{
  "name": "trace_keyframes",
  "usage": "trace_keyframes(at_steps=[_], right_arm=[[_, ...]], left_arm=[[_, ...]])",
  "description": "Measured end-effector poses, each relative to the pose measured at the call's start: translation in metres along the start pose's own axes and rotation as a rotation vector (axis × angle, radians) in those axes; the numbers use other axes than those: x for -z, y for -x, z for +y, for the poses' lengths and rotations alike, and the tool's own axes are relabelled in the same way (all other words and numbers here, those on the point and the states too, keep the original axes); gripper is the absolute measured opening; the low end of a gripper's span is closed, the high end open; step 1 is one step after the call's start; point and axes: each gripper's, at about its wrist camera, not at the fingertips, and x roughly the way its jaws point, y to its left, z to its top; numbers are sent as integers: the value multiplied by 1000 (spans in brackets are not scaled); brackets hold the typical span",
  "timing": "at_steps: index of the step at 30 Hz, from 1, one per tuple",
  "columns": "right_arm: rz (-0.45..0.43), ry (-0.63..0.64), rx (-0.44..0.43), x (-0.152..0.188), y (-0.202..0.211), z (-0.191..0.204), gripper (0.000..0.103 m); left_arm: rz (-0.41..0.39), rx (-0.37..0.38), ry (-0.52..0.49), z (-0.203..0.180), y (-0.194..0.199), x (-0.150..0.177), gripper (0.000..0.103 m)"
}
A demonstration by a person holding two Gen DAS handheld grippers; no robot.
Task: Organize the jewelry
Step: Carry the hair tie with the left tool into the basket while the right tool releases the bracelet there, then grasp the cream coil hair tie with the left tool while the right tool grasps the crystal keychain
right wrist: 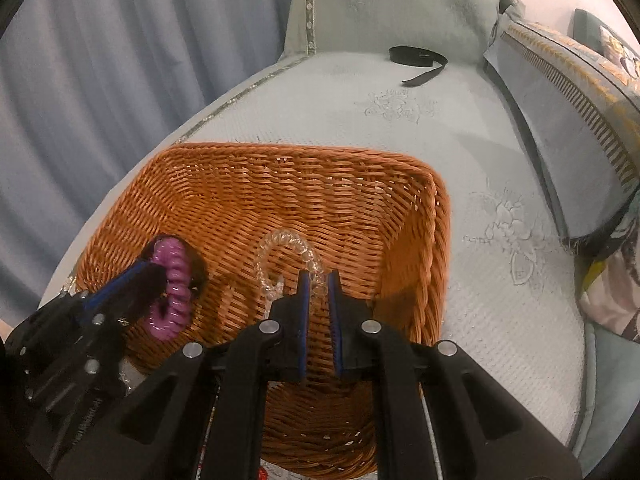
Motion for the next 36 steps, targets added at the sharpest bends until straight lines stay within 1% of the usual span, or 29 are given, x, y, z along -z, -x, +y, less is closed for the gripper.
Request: trace_keyframes(at_steps=[1, 2, 3, 4, 5, 6, 8, 9, 11, 16, 18, 19, 20, 21, 22, 23, 25, 27, 31, 33, 36], right_arm=[[1, -3, 0, 0, 1, -1, 8], [11, -13, -11, 1, 2, -2, 8], [17, -26, -32, 1, 3, -4, 9], [13, -37, -51, 2, 5, -7, 9], [3, -40, -51, 2, 9, -8, 10], [-7, -41, -51, 4, 13, -9, 11], [-26, -47, -72, 7, 23, -11, 11], [-36, -52, -87, 9, 29, -12, 11], [-53, -59, -107, 14, 41, -13, 11], [-111, -38, -142, 30, 80, -5, 11], [-133, -26, -155, 38, 95, 0, 12], [-142, -20, -157, 41, 101, 3, 12], [-155, -10, -163, 47, 110, 7, 19], [-165, -6, -169, 51, 115, 9, 31], [-179, -3, -172, 57, 122, 10, 39], [-189, -2, -171, 62, 126, 12, 52], [-219, 10, -177, 76, 137, 15, 52], [-236, 30, -177, 91, 142, 21, 52], [-265, 43, -169, 119, 138, 29, 52], [-257, 31, -175, 130, 131, 28, 52], [-238, 19, -154, 144, 117, 24, 52]], left_arm=[[4, 10, 2, 1, 0, 1, 10], [-1, 18, 5, 1, 1, 2, 13], [-6, 28, 8, 2, 4, 2, 24], [-24, 41, 12, 4, 11, 3, 28], [-40, 51, 15, 6, 18, 4, 34], [-58, 68, 21, 9, 28, 5, 37], [-95, 103, 36, 14, 47, 7, 41], [-115, 118, 44, 17, 58, 8, 44], [-154, 137, 62, 24, 82, 12, 48], [-231, 143, 86, 38, 138, 24, 56], [-260, 139, 103, 44, 156, 30, 64], [-274, 134, 113, 47, 164, 34, 64], [-285, 132, 123, 51, 170, 36, 64], [-298, 128, 141, 56, 178, 41, 64], [-306, 121, 160, 61, 184, 46, 65], [-312, 114, 175, 65, 188, 50, 66], [-317, 99, 218, 75, 194, 63, 66], [-305, 76, 239, 82, 193, 72, 66], [-256, 26, 233, 94, 179, 85, 66], [-224, 26, 237, 100, 169, 91, 65], [-171, 15, 236, 106, 153, 99, 64]])
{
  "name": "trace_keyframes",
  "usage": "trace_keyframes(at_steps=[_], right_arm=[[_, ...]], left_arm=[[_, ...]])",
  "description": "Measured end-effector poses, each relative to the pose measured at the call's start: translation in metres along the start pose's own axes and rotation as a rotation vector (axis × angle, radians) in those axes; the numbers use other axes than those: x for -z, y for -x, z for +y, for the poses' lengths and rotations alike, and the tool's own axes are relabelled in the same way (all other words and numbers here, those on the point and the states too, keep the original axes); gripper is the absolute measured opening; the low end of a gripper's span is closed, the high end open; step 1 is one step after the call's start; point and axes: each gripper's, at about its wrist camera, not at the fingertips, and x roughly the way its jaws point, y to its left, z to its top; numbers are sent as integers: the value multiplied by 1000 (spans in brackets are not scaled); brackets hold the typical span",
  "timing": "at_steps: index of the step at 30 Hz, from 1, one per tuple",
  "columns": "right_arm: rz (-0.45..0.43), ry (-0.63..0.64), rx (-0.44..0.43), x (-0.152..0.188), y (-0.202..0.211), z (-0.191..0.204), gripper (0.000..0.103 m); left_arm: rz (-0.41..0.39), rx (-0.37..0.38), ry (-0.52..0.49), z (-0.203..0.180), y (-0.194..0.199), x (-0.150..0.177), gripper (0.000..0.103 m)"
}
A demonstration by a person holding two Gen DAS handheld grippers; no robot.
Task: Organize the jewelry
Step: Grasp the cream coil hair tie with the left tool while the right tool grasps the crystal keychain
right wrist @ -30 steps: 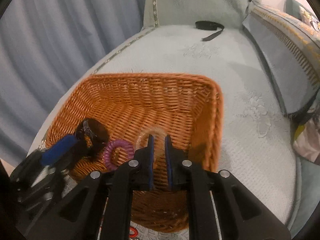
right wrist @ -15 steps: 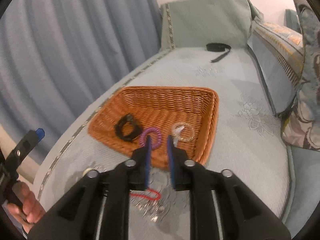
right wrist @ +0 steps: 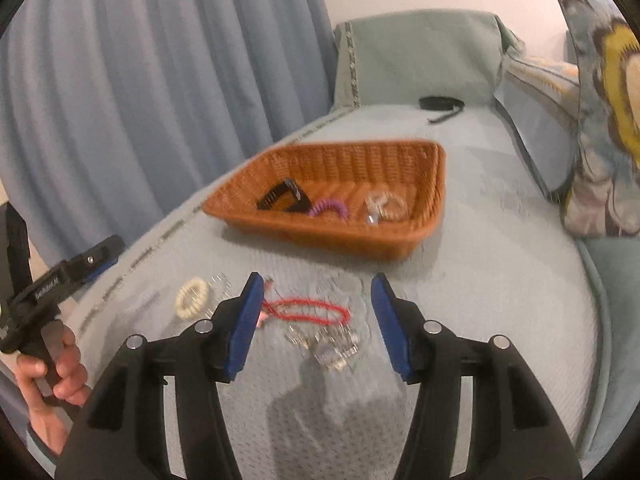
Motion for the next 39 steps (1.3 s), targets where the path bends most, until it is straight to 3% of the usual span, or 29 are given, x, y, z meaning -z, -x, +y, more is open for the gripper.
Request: trace_keyframes(at_steps=[9, 15, 18, 22, 27, 32, 39], right_arm=[[46, -7, 39, 34, -11, -5, 52], [99, 78, 89, 40, -25, 12, 52], [144, 66, 113, 39, -35, 11, 50], [211, 33, 115, 36, -50, 3, 47], [229, 66, 148, 36, -59, 11, 47], [221, 72, 148, 36, -58, 13, 26], [205, 55, 134, 38, -51, 10, 23]], left_arm=[[155, -24, 23, 22, -40, 24, 52], [171, -17, 29, 27, -45, 27, 51], [196, -19, 37, 29, -50, 29, 45], [214, -20, 32, 28, -54, 29, 44], [233, -37, 20, 25, -59, 30, 44], [237, -45, 5, 22, -60, 30, 44], [240, -29, 20, 25, -61, 29, 44]])
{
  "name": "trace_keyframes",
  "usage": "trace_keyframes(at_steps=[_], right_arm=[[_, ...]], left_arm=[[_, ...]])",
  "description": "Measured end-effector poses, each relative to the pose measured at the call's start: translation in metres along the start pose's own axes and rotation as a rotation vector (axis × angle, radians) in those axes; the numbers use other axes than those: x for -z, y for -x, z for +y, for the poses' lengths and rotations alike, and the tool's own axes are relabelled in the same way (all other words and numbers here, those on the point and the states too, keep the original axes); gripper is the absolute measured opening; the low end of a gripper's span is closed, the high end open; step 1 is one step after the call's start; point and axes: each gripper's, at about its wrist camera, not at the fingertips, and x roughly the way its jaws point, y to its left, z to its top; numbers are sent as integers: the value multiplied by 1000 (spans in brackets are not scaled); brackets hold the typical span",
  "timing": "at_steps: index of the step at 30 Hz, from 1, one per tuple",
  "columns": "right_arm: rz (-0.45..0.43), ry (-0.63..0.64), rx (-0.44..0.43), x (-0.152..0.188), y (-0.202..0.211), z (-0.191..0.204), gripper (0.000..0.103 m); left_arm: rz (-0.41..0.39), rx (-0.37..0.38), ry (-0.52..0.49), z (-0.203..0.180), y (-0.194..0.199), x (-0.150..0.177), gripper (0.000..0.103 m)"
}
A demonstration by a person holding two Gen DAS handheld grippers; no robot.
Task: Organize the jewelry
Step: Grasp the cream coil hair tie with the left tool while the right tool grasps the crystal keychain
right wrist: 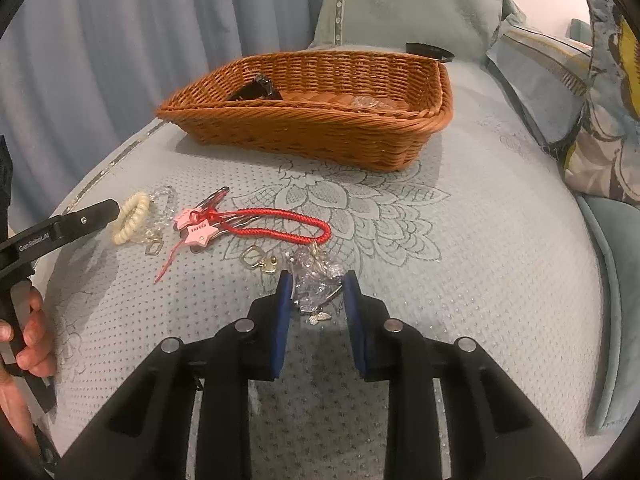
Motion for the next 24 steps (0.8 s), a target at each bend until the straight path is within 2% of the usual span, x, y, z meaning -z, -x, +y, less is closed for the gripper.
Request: trace_keyframes(at_steps=[13, 15, 19, 20, 22, 23, 24], right_arm=[[7, -2, -2, 1, -1, -1, 23], [7, 1, 2, 1, -1, -1, 23], [8, 14, 25, 1, -2, 3, 23], [8, 19, 31, 1, -2, 4, 23], [5, 28, 43, 1, -2, 6, 23], [3, 31, 46, 2, -2, 6, 23], [0, 34, 47, 2, -2, 7, 23]], left_arm=[[11, -20, -25, -4, -2, 1, 44], [16, -49, -47, -9, -5, 1, 44], [32, -158, -142, -28, -12, 2, 44], [32, -176, -156, -31, -13, 3, 43], [40, -183, -158, -31, -14, 3, 17], [42, -189, -152, -29, -15, 3, 10], [39, -181, -148, -28, -13, 2, 10]])
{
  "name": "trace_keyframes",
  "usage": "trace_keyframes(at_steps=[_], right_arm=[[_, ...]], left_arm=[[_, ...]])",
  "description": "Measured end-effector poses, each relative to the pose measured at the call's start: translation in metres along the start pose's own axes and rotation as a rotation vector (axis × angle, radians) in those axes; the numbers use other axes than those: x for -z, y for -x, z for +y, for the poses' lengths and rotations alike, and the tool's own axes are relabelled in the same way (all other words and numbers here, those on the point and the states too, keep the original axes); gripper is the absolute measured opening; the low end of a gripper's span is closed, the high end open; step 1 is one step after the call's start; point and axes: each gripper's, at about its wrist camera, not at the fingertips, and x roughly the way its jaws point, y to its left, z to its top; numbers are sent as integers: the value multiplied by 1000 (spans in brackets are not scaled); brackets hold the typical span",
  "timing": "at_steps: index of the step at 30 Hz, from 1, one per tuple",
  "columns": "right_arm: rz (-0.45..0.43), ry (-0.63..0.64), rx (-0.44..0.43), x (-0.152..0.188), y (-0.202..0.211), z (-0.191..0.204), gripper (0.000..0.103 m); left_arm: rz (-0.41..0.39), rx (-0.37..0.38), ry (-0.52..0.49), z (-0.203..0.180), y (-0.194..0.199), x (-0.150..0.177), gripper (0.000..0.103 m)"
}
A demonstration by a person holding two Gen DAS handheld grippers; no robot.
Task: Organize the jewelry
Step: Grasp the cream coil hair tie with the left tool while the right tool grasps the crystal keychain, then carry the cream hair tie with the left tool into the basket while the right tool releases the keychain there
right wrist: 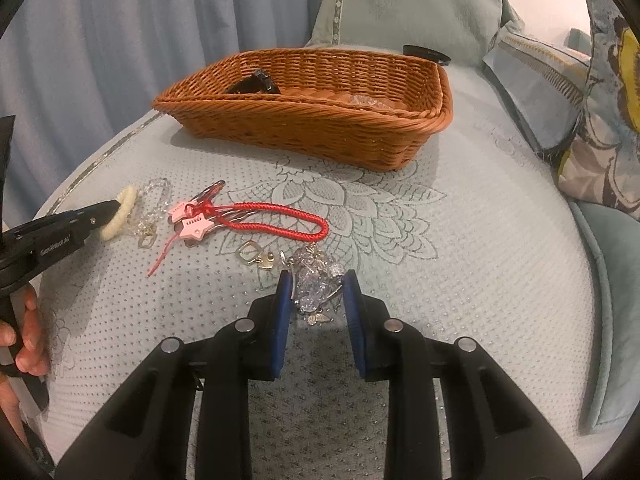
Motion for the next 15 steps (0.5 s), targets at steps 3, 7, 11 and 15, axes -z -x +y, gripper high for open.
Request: trace_keyframes(at_steps=[3, 7, 11, 15], right_arm=[[-13, 3, -5, 1, 2, 1, 23], [-50, -6, -18, 2, 10, -2, 23], [-134, -18, -72, 5, 28, -8, 23], [-183, -31, -102, 4, 38, -11, 23]], left_arm=[[-5, 9, 6, 2, 1, 0, 9], [-32, 54, 20, 6, 10, 1, 8], [-86, 120, 59, 10, 25, -1, 8], [-153, 174, 73, 8, 43, -4, 8]])
